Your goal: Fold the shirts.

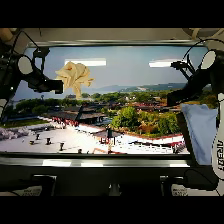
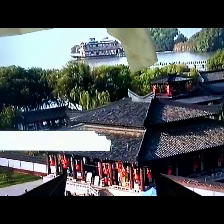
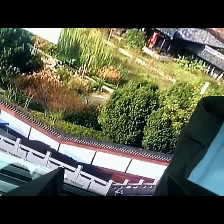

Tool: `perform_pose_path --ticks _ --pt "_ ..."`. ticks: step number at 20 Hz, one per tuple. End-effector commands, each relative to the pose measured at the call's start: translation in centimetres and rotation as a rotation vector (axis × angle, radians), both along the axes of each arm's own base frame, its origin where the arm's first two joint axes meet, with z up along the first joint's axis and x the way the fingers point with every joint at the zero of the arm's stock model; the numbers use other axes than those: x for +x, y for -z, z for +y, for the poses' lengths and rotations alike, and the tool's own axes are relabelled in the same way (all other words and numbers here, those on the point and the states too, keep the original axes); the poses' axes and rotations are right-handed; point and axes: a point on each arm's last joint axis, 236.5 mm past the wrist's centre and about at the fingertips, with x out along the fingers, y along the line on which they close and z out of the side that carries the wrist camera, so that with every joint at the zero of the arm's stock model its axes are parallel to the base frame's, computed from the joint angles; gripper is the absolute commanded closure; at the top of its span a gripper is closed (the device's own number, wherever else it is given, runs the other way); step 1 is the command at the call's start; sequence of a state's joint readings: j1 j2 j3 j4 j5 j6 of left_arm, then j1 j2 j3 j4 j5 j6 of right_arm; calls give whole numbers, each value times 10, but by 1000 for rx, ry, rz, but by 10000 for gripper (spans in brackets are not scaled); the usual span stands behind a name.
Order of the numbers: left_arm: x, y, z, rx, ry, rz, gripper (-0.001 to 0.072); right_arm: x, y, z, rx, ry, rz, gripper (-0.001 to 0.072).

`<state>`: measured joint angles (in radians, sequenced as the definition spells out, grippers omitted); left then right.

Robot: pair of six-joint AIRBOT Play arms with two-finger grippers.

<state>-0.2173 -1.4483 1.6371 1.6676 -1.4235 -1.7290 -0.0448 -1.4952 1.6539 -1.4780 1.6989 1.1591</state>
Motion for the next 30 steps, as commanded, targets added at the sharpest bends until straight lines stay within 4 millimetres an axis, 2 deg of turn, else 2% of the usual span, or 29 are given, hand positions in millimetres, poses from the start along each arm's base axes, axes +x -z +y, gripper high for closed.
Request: perform_pose_path --ticks 1,14,16,18,21,22,25,27,30 --pt "0 0 0 0 0 0 58 0 0 0 0 0 1 35" --pt "0 0 0 0 0 0 58 0 0 0 0 0 1 35" --pt "12 -2 -5 -16 0 -48 58 1 0 0 0 0 -1 35" --pt "31 -2 -11 -34 9 -112 58 16 -1 0 -2 5 -66 35" --pt "31 8 -23 -91 -11 -85 58 29 -2 -7 -27 12 -121 36" --pt "38 8 -27 -101 -7 -106 58 34 -2 -8 -32 13 -142 37" --pt "76 5 -29 -126 -7 -235 25 39 -3 -10 -40 16 -162 35" --pt "105 13 -15 -130 -44 -266 25 48 -5 -10 -40 18 -201 35" --pt "152 43 22 -164 -210 -249 25 68 -11 -11 -42 25 -291 37"
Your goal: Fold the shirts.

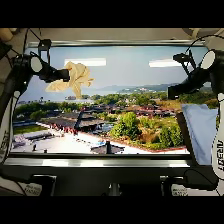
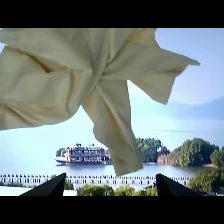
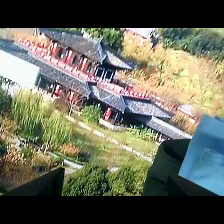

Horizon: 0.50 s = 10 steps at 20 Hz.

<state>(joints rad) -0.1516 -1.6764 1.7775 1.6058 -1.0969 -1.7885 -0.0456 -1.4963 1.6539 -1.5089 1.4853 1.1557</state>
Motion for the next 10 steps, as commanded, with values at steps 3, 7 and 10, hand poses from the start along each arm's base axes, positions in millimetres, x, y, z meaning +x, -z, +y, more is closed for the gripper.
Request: perform_pose_path --ticks 3,7,10 --pt "69 64 52 -203 -298 37 26 29 -9 4 21 7 -127 38" --pt "95 107 68 -338 -391 16 26 32 -12 19 83 0 -142 41" --pt "104 129 61 -373 -399 8 26 37 -15 24 110 1 -167 40"
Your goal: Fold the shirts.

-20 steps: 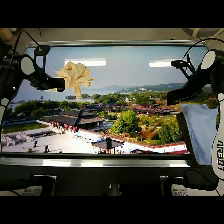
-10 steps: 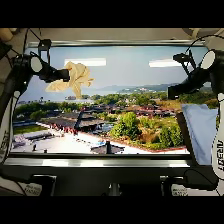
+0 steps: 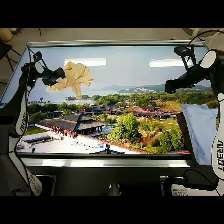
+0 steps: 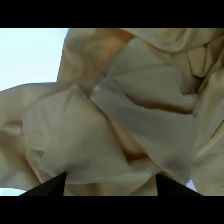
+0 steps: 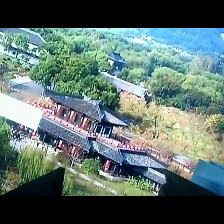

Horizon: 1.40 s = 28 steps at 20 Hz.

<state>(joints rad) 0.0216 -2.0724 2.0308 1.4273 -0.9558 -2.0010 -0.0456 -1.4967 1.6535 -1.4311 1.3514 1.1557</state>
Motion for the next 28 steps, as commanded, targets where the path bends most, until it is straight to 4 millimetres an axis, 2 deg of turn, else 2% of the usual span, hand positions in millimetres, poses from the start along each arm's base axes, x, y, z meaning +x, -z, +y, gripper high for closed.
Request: perform_pose_path --ticks 1,3,4,5,6,7,8,10,12,13,14,16,17,18,19,21,23,25,27,28 --pt "18 28 -7 -113 -46 -30 28 8 -4 9 41 -1 -35 40" --pt "20 37 -17 -169 -47 -27 59 10 -6 9 40 0 -47 39" --pt "20 38 -18 -173 -48 -23 308 12 -7 8 38 2 -56 38" --pt "19 36 -20 -181 -47 -20 690 17 -9 8 32 -6 -82 38" --pt "20 28 -23 -195 -45 -30 682 21 -11 7 19 -32 -104 37" --pt "22 9 -27 -207 -28 -65 682 24 -15 7 0 -63 -130 37" --pt "27 -21 -32 -209 12 -131 682 28 -22 3 -29 -83 -162 37" --pt "27 -125 -59 -142 215 -364 682 36 -55 -13 -111 -83 -261 37" --pt "-6 -253 -96 -51 412 -619 682 41 -120 -26 -185 -58 -436 37" --pt "-36 -320 -119 -31 483 -744 682 38 -164 -29 -209 -45 -548 37" --pt "-71 -376 -140 -30 531 -849 682 30 -208 -29 -218 -34 -662 37" --pt "-153 -477 -174 -33 600 -1054 682 -4 -298 -28 -232 -9 -896 38" --pt "-190 -512 -187 -29 636 -1142 682 -29 -338 -27 -228 10 -1000 39" --pt "-223 -539 -198 -27 670 -1214 682 -55 -368 -25 -224 24 -1080 39" --pt "-251 -557 -207 -31 698 -1261 682 -83 -391 -24 -228 29 -1142 40" --pt "-287 -569 -227 -51 763 -1295 682 -131 -417 -22 -232 33 -1202 40" --pt "-295 -549 -250 -70 832 -1245 682 -161 -414 -20 -232 29 -1171 40" --pt "-281 -495 -278 -111 875 -1096 682 -170 -384 -20 -226 14 -1041 40" --pt "-261 -413 -305 -133 915 -894 682 -164 -334 -20 -216 -7 -836 40" --pt "-253 -366 -316 -145 925 -784 682 -160 -301 -19 -205 -23 -698 40"
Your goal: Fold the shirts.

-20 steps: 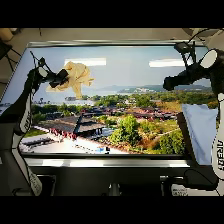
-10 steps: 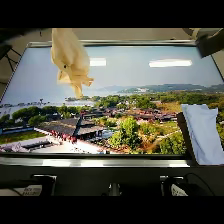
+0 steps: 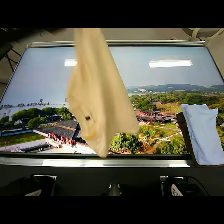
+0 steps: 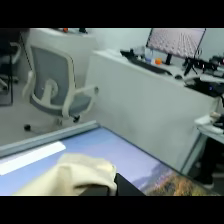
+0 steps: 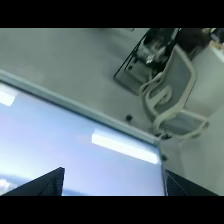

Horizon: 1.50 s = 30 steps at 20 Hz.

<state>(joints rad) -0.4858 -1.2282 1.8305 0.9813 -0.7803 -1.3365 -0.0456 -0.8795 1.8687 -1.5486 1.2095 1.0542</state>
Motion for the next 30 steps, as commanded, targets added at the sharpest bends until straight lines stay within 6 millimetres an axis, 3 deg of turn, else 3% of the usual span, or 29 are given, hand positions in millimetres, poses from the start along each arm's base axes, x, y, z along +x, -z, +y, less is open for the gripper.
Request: perform_pose_path --ticks 1,3,5,8,11,12,13,14,15,16,17,18,19,20,22,26,28,30 --pt "10 134 -36 125 43 283 682 -5 92 1 14 -8 396 40" --pt "15 226 -39 198 27 480 682 13 158 4 29 -22 648 40" --pt "13 290 -30 259 8 602 682 32 231 18 61 -92 876 40" --pt "21 335 -9 290 -41 698 682 35 339 63 209 -262 1180 40" --pt "42 348 16 205 -152 815 668 18 407 93 363 -342 1394 40" --pt "43 349 22 190 -162 846 533 11 421 95 385 -343 1445 40" --pt "39 351 28 197 -157 874 231 4 432 95 391 -342 1486 40" --pt "32 356 37 229 -145 913 -13 -4 441 93 375 -349 1514 40" --pt "19 362 52 303 -115 954 7 -11 450 88 356 -341 1541 40" --pt "6 372 73 389 -105 1002 214 -19 460 84 345 -321 1571 72" --pt "-11 382 97 475 -106 1067 295 -28 470 84 355 -314 1602 151" --pt "-33 391 116 546 -95 1143 284 -37 480 85 369 -308 1629 151" --pt "-57 401 126 584 -77 1210 148 -47 491 86 380 -299 1657 150" --pt "-76 411 129 594 -65 1252 74 -57 502 87 391 -288 1680 150" --pt "-120 437 119 595 -24 1314 88 -72 517 91 416 -291 1711 150" --pt "-211 493 76 539 84 1468 107 -82 528 108 492 -340 1704 149" --pt "-232 507 59 526 102 1474 107 -84 529 110 496 -350 1703 149" --pt "-238 512 46 534 115 1446 108 -83 531 109 491 -350 1698 148"
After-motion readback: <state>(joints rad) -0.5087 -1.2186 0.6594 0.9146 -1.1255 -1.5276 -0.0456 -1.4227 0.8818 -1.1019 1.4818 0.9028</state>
